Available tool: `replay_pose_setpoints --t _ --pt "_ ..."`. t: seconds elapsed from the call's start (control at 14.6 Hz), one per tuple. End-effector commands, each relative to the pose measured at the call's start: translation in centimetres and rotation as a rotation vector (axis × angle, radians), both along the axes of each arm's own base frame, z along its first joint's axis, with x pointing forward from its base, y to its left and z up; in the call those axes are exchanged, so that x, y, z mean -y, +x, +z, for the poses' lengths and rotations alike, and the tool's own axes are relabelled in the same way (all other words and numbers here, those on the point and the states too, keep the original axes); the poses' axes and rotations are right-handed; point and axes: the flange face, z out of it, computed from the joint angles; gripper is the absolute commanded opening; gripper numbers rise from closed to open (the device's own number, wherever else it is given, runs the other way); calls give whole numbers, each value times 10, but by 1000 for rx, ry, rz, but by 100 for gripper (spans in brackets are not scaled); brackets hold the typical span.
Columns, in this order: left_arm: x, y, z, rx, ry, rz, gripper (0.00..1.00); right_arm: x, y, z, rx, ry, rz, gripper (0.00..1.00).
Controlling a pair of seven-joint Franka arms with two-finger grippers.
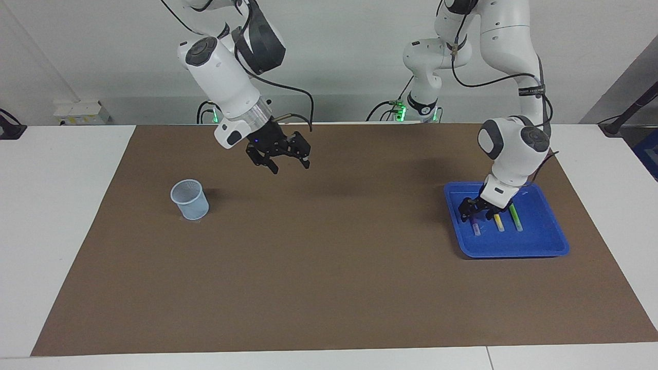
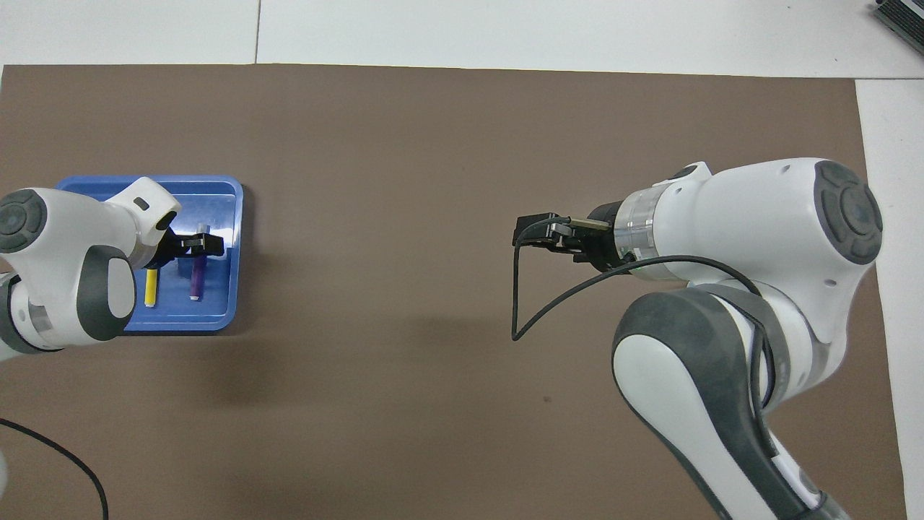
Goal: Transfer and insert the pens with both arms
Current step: 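Close the left gripper on the purple pen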
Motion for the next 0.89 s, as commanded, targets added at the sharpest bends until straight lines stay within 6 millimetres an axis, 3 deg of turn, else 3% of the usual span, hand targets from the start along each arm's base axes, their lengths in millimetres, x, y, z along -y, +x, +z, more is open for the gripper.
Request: replay_pose_setpoints --t 0.0,0.27,0.69,0.82 --pt "0 6 -1 14 -8 -8 86 -1 0 1 -2 24 -25 100" --pt "0 5 -2 8 -8 -10 65 -1 0 1 -2 24 -25 100" --pt "-3 4 -2 4 -8 -6 0 -1 0 1 -2 24 -25 100" --pt "-5 4 -2 -1 -8 -2 0 -5 -2 1 -1 25 -18 100"
